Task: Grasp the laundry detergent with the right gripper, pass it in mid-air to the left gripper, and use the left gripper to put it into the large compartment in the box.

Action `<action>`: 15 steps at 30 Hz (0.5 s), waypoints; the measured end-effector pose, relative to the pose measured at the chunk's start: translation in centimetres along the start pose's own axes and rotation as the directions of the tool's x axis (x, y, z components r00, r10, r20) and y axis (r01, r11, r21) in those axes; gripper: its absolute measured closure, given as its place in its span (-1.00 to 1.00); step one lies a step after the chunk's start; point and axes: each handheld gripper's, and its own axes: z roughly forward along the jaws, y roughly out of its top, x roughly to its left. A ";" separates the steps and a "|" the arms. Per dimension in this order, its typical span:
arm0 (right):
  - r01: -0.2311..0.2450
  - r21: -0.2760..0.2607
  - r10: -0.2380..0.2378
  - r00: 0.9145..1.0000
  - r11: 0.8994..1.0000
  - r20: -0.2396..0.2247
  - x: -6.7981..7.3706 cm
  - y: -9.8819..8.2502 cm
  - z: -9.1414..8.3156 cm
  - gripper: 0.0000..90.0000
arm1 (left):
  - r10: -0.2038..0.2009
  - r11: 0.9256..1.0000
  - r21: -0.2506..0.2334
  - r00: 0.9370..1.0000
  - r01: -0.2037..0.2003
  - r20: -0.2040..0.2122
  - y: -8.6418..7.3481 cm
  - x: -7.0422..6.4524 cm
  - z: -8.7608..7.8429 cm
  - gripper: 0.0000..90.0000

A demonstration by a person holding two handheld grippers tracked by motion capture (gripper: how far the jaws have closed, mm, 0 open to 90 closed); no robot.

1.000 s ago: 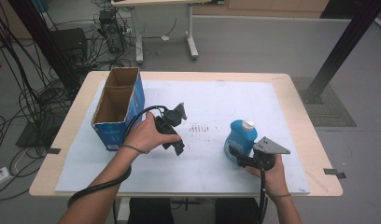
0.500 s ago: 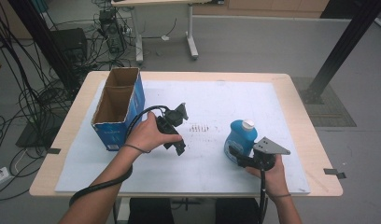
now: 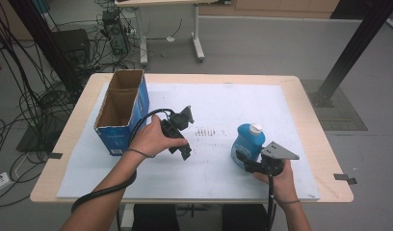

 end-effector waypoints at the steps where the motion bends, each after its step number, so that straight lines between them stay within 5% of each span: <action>1: 0.000 0.000 0.000 1.000 1.000 0.000 0.0 0.0 0.0 -0.08 | 0.001 1.000 0.000 1.000 -0.001 0.002 0.0 0.0 0.0 -0.85; 15: 0.003 0.004 -0.003 1.000 1.000 0.002 0.1 0.1 0.0 -0.08 | -0.003 1.000 -0.002 1.000 0.003 0.000 -0.3 0.0 -0.3 -0.85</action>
